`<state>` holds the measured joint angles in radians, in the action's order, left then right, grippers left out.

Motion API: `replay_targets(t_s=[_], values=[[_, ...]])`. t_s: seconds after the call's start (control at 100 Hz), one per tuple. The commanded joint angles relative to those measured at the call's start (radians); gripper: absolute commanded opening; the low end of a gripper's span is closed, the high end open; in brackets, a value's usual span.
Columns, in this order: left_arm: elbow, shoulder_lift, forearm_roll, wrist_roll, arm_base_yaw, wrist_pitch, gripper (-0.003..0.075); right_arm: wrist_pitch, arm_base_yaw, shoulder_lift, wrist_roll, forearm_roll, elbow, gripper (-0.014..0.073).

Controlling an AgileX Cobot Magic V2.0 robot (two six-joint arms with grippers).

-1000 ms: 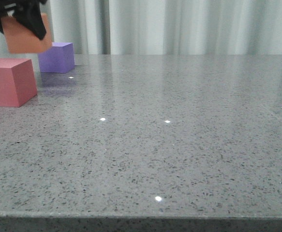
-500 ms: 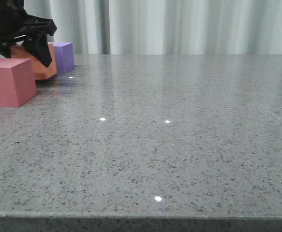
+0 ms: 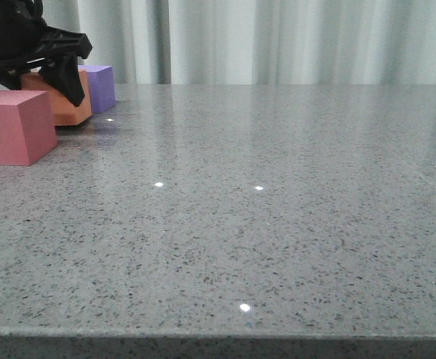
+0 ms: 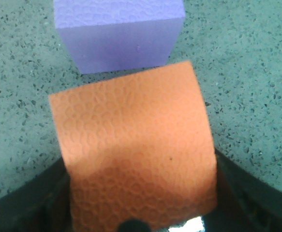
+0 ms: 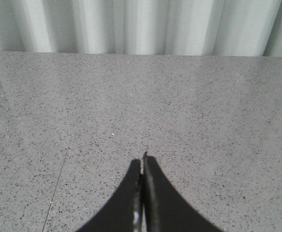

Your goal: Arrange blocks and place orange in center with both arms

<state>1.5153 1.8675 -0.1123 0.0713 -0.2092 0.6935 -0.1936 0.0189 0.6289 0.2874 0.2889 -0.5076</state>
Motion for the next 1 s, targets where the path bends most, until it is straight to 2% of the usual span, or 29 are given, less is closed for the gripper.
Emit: replay_targets(t_s=[0.0, 0.14, 0.31, 0.38, 0.63, 0.86, 0.99], values=[[0.024, -0.041, -0.015, 0.001, -0.006, -0.048, 0.0239, 0.080, -0.007, -0.002, -0.005, 0.019, -0.028, -0.0069], [0.024, -0.030, -0.015, 0.001, -0.006, -0.032, 0.0304, 0.080, -0.007, -0.002, -0.005, 0.019, -0.028, -0.0069], [0.022, -0.030, -0.015, 0.001, -0.006, -0.023, 0.0513, 0.080, -0.007, -0.002, -0.005, 0.019, -0.028, -0.0069], [0.022, -0.030, -0.015, 0.001, -0.006, -0.023, 0.0561, 0.080, -0.007, -0.002, -0.005, 0.019, -0.028, -0.0069], [0.022, -0.106, -0.015, 0.001, -0.006, -0.027, 0.0566, 0.080, -0.007, -0.002, -0.005, 0.019, -0.028, -0.0069], [0.014, -0.270, -0.015, -0.011, -0.004, -0.029, 0.0566, 0.080, -0.007, -0.002, -0.005, 0.019, -0.028, -0.0069], [-0.060, -0.395, -0.009, -0.025, -0.004, -0.059, 0.0566, 0.080, -0.007, -0.002, -0.005, 0.019, -0.028, -0.0069]])
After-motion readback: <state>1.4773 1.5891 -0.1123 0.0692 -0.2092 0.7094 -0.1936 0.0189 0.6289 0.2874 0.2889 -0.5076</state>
